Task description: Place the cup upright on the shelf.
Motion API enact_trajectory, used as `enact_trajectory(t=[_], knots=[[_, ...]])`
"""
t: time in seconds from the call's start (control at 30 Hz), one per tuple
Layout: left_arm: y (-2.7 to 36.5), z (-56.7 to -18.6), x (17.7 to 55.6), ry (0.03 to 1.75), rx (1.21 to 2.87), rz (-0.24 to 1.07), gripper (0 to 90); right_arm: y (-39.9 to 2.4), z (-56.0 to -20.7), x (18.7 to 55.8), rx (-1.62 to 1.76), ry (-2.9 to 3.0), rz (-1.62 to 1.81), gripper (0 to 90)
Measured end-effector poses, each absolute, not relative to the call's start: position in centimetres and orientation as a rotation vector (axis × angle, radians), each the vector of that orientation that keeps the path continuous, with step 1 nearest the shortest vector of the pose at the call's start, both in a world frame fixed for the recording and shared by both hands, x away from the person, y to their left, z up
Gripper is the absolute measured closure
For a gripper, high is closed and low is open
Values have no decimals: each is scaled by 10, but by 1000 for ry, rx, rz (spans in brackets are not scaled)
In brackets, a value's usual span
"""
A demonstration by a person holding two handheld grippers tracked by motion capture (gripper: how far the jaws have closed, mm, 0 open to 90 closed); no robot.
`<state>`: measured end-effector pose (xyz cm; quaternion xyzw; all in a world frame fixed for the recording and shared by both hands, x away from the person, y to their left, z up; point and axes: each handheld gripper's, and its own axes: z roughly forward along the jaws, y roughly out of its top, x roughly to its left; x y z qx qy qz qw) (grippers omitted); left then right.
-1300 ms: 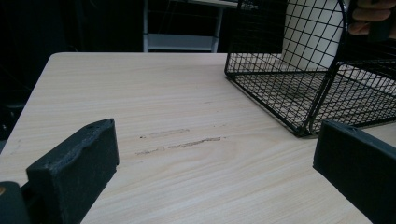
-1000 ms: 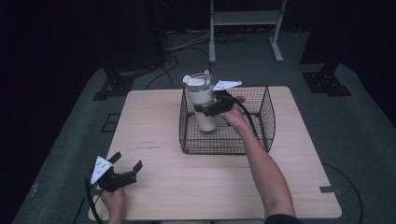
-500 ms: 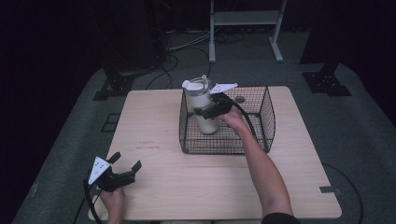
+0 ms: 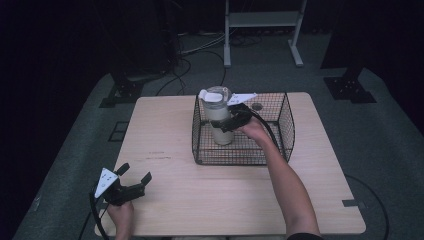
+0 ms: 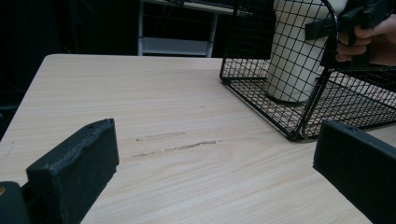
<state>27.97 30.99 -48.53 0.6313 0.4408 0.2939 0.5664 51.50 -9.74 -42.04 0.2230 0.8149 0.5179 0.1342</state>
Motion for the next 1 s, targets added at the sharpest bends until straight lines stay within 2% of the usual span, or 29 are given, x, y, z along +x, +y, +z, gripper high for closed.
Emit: enact_trajectory(t=[1.0], knots=[[305, -485, 282, 1049, 1518, 714, 0, -120, -423, 509, 626, 2362, 1506, 72]])
